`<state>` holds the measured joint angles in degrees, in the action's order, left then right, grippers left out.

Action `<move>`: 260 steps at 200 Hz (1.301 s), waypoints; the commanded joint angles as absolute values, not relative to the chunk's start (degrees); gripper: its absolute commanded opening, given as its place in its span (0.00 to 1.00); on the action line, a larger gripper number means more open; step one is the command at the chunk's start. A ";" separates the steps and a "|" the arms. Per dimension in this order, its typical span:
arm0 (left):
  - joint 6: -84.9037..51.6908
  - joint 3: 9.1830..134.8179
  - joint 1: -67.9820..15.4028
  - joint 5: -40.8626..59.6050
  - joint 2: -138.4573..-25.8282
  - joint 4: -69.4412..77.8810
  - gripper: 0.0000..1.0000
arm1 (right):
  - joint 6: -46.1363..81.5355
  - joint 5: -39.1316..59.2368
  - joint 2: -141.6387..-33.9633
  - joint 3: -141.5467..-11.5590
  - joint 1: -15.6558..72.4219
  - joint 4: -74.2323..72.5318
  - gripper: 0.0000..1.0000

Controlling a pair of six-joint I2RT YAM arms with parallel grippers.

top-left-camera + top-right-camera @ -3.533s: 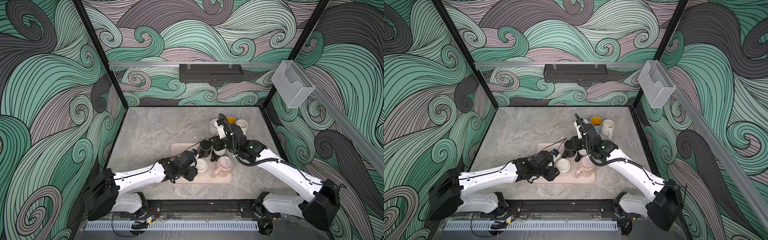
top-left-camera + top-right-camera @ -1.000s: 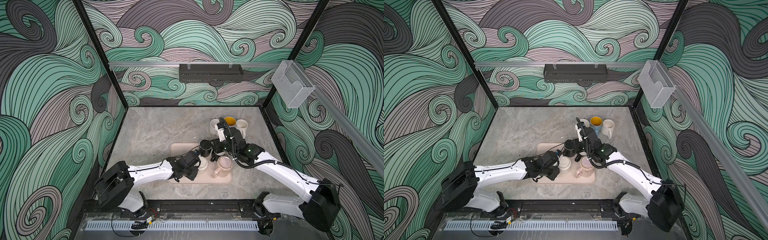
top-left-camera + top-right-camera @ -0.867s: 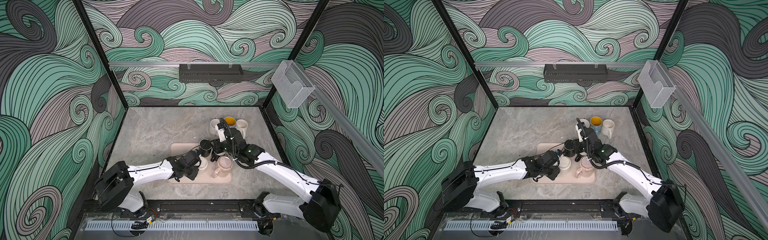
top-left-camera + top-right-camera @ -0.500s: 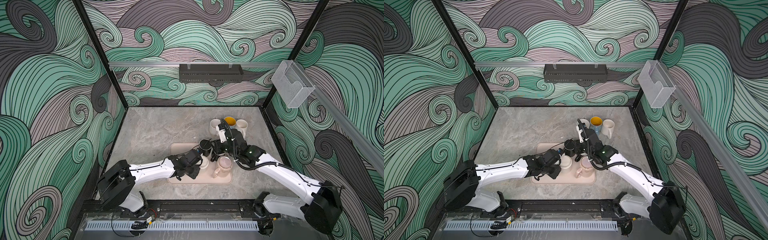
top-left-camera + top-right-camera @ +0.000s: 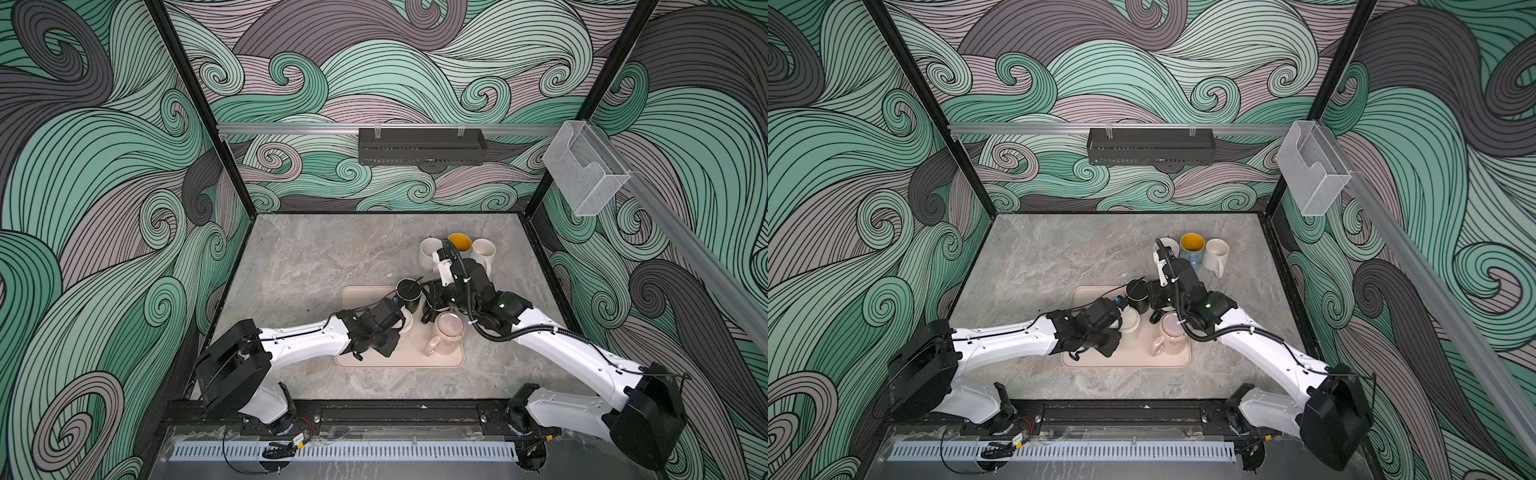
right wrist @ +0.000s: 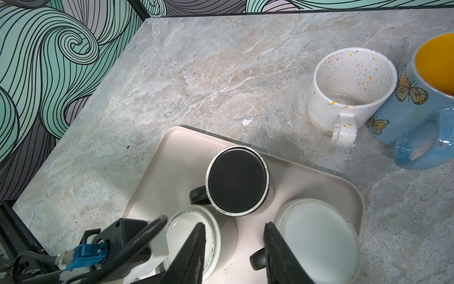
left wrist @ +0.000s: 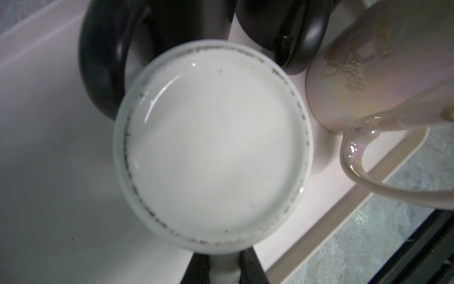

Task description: Turn the mug right side up

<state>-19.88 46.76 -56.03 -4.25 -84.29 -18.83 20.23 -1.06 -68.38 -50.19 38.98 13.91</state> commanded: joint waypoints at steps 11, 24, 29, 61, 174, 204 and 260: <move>-19.39 48.65 -56.49 -5.71 -83.66 -21.20 0.16 | 21.16 -0.84 -66.64 -49.66 38.76 13.35 0.40; -19.51 48.27 -56.59 -5.63 -82.92 -21.33 0.13 | 21.26 -0.83 -66.31 -49.66 38.78 13.48 0.40; -19.54 48.17 -56.63 -5.54 -82.46 -21.41 0.11 | 21.29 -0.84 -66.17 -49.66 38.82 13.45 0.40; -19.71 47.78 -56.94 -5.12 -78.88 -23.13 0.00 | 21.77 -0.57 -65.48 -49.61 38.76 13.95 0.40; -22.89 41.81 -55.43 -9.68 -50.34 -18.65 0.00 | 24.74 1.30 -66.31 -50.87 38.67 12.75 0.40; -25.92 39.53 -49.41 -5.54 -42.88 -6.69 0.00 | 27.15 4.98 -65.45 -50.38 38.01 8.99 0.40; -55.35 30.74 -28.79 20.15 -49.05 39.80 0.00 | 41.70 22.95 -66.19 -45.09 33.81 -11.83 0.43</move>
<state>-38.61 31.07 -34.00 6.92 -44.03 8.73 32.67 13.21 -66.35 -47.16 35.33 0.80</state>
